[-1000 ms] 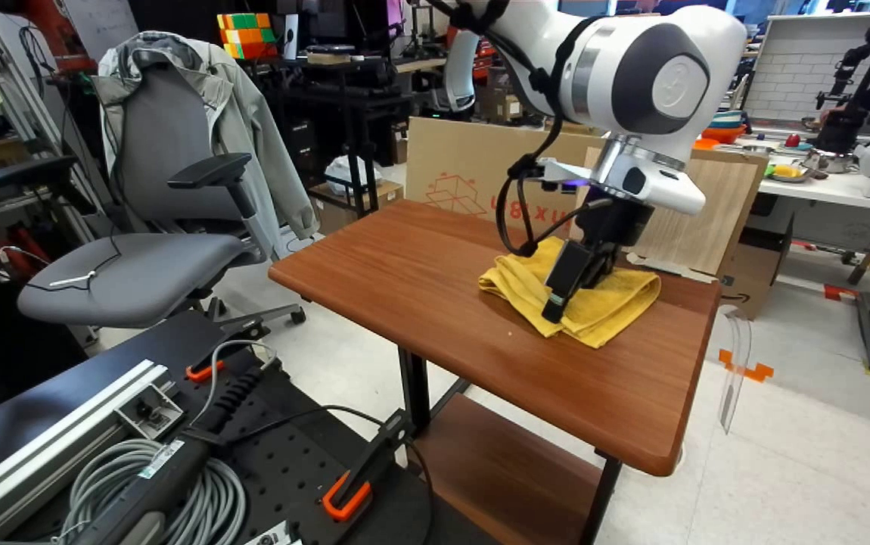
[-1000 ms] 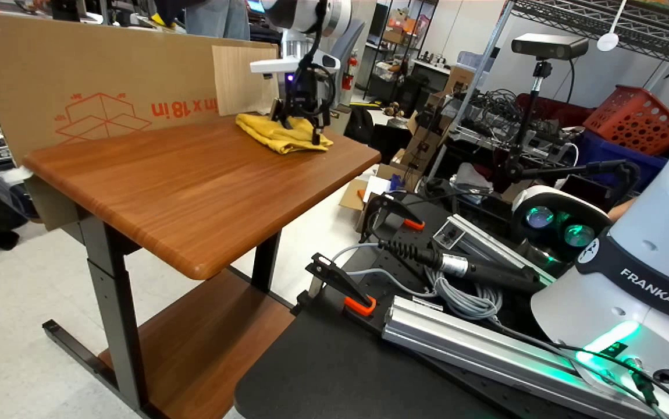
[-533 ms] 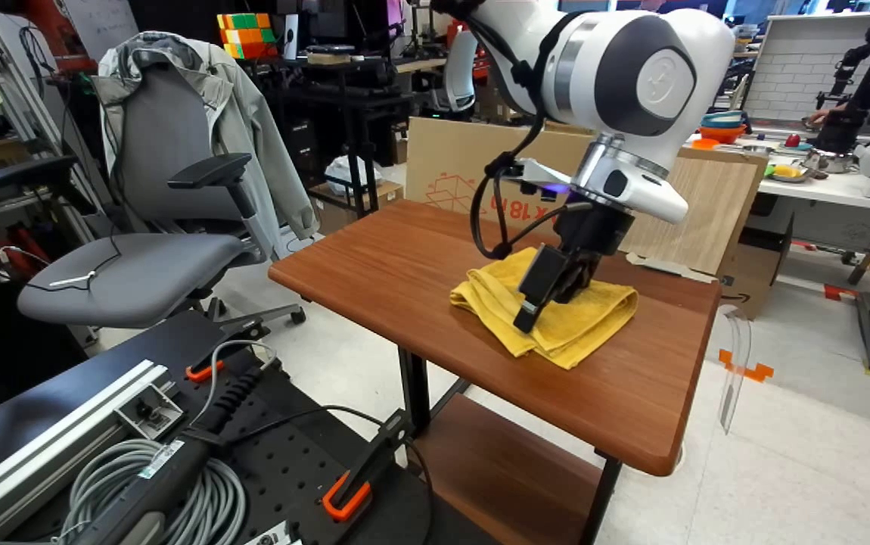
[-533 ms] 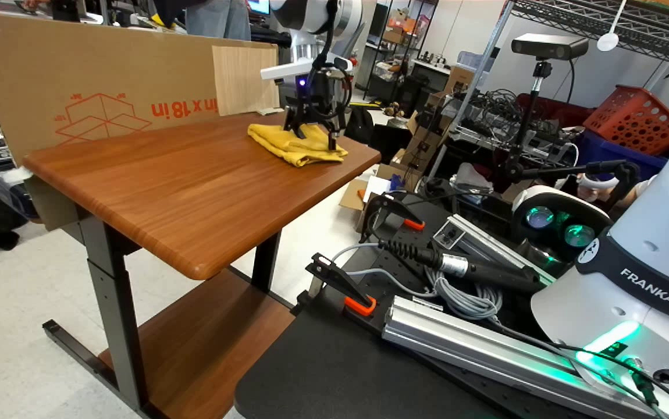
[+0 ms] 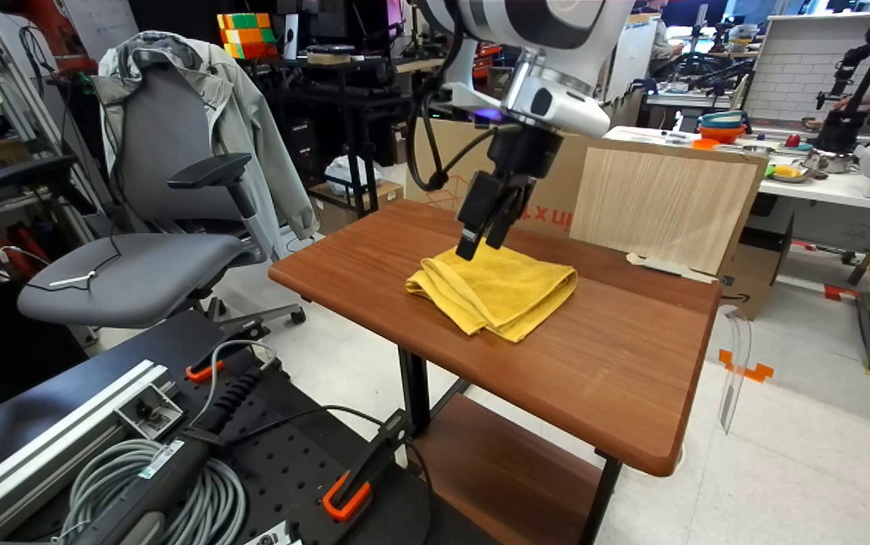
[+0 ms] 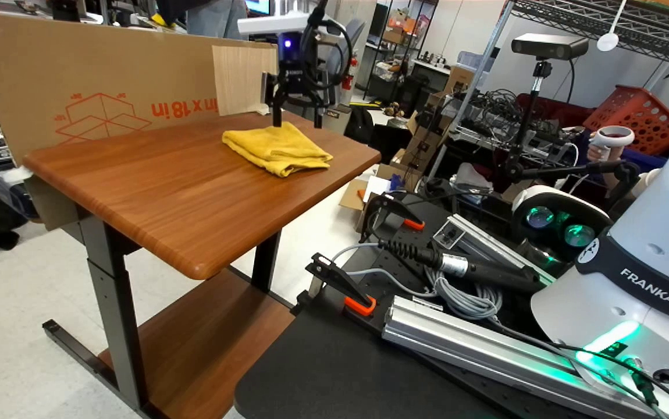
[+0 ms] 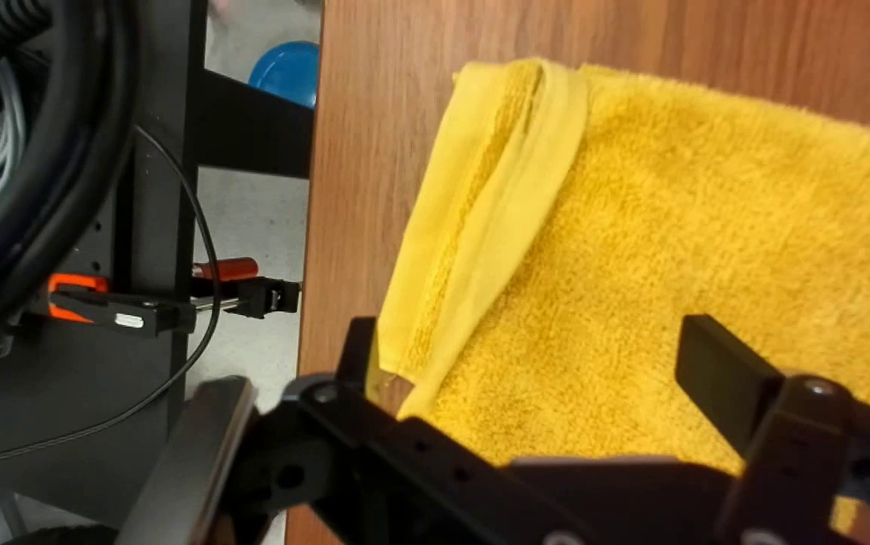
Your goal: Use the yellow towel to wipe the table
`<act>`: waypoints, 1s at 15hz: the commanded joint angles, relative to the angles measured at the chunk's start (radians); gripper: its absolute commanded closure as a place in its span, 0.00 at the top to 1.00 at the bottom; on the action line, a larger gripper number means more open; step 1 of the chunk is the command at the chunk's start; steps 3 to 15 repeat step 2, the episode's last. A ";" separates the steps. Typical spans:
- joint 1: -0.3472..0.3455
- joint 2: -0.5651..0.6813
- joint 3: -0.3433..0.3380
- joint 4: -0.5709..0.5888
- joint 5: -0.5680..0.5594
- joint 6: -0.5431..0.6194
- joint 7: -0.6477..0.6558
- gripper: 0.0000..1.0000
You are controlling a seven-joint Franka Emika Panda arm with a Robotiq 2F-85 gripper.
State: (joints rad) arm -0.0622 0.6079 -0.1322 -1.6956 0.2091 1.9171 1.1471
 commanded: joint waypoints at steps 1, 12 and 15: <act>0.003 -0.028 -0.001 -0.017 0.002 -0.002 -0.002 1.00; 0.003 -0.047 -0.001 -0.033 0.003 -0.001 -0.002 1.00; 0.003 -0.047 -0.001 -0.033 0.003 -0.001 -0.002 1.00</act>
